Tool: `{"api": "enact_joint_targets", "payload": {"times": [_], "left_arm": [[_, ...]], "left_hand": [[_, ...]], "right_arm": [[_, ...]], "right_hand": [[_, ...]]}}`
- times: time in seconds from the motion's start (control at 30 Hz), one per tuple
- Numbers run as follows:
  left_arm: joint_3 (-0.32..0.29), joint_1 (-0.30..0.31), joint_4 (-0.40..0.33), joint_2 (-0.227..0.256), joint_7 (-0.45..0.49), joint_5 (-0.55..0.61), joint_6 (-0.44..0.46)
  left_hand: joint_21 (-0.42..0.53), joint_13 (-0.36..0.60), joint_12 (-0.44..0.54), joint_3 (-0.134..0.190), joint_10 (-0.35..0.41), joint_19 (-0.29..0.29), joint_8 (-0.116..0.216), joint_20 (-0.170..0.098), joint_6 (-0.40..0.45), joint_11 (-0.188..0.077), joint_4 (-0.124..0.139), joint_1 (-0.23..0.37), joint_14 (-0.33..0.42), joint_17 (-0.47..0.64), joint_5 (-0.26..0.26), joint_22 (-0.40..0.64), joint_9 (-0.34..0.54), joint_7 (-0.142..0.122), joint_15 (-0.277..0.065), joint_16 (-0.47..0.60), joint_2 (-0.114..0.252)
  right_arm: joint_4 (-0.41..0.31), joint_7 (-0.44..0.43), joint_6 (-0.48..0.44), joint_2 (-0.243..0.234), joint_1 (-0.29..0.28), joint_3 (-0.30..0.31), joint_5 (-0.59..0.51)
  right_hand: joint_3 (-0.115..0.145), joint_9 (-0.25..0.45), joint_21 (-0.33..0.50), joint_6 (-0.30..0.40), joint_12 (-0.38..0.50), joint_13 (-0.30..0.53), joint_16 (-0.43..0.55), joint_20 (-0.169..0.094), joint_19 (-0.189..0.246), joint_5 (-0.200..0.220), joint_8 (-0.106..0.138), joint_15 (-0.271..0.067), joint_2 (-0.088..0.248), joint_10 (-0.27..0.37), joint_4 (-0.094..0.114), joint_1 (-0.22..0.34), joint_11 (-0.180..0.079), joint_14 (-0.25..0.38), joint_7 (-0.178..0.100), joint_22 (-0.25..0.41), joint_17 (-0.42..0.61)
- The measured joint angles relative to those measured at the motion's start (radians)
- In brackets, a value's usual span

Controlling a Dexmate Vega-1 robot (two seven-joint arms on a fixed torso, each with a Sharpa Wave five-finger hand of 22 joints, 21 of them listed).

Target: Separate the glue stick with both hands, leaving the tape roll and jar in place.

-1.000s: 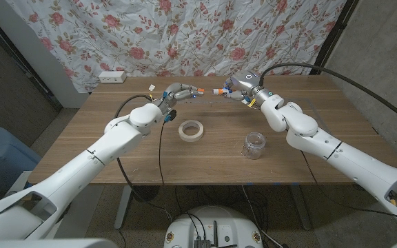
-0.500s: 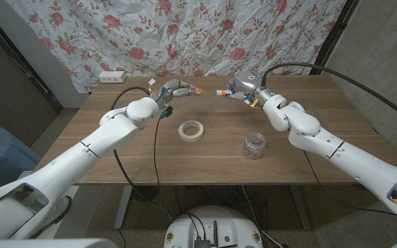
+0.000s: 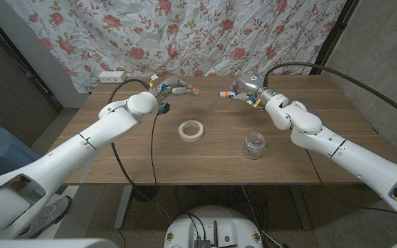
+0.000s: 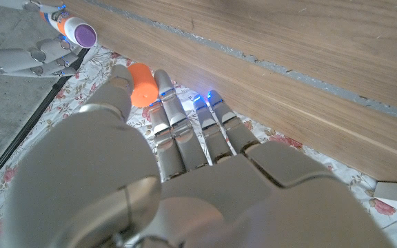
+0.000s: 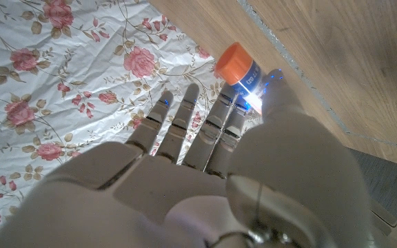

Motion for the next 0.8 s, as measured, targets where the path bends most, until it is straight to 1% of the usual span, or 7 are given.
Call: {"api": "enact_joint_targets", "payload": {"times": [0.3,0.6,0.77,0.8], "left_arm": [[0.035,-0.044,-0.007,0.014,-0.032,0.074,0.054],[0.097,-0.104,-0.014,0.024,-0.076,0.187,0.132],[0.120,-0.125,-0.016,0.027,-0.105,0.247,0.165],[0.137,-0.139,-0.016,0.028,-0.113,0.261,0.172]], "left_hand": [[0.000,0.000,0.000,-0.003,0.000,0.000,0.001,0.000,0.002,0.000,0.002,0.000,-0.004,0.000,0.000,0.000,0.000,-0.002,0.004,0.000,0.000],[0.000,0.000,0.000,-0.003,0.000,0.000,0.001,0.000,0.002,0.000,0.002,0.000,-0.004,0.000,0.001,0.000,0.001,-0.002,0.004,0.000,0.000],[0.000,0.000,0.000,-0.003,0.000,0.000,0.001,0.000,0.001,0.000,0.002,0.000,-0.004,0.000,0.001,0.000,0.001,-0.001,0.004,0.000,0.000],[0.000,0.000,0.000,-0.003,0.000,0.000,0.001,0.000,0.001,0.000,0.002,0.001,-0.004,0.000,0.001,0.000,0.001,-0.001,0.004,0.001,0.000]], "right_arm": [[0.027,0.024,0.018,-0.005,0.017,-0.008,0.013],[0.057,0.041,0.029,-0.006,0.031,-0.016,0.026],[0.072,0.043,0.032,-0.006,0.036,-0.020,0.031],[0.075,0.044,0.032,-0.006,0.037,-0.021,0.034]], "right_hand": [[0.000,0.000,0.000,0.000,0.000,0.000,0.000,0.000,0.000,0.000,-0.003,0.000,0.000,0.000,0.000,0.000,0.000,0.000,0.000,0.001,0.000],[0.000,0.000,0.000,0.000,0.000,0.000,0.000,0.000,0.000,0.000,-0.008,0.000,0.000,0.000,0.000,0.000,0.000,0.000,0.000,0.002,0.001],[0.000,0.000,0.000,0.000,0.000,-0.001,0.000,0.000,0.000,0.001,-0.010,0.000,0.000,-0.006,0.000,0.000,-0.006,0.000,0.000,0.002,0.005],[0.000,0.000,0.000,0.000,0.000,-0.001,0.000,0.000,0.000,0.001,-0.009,0.000,0.000,-0.006,0.000,0.000,-0.006,0.000,0.000,0.002,0.005]]}}
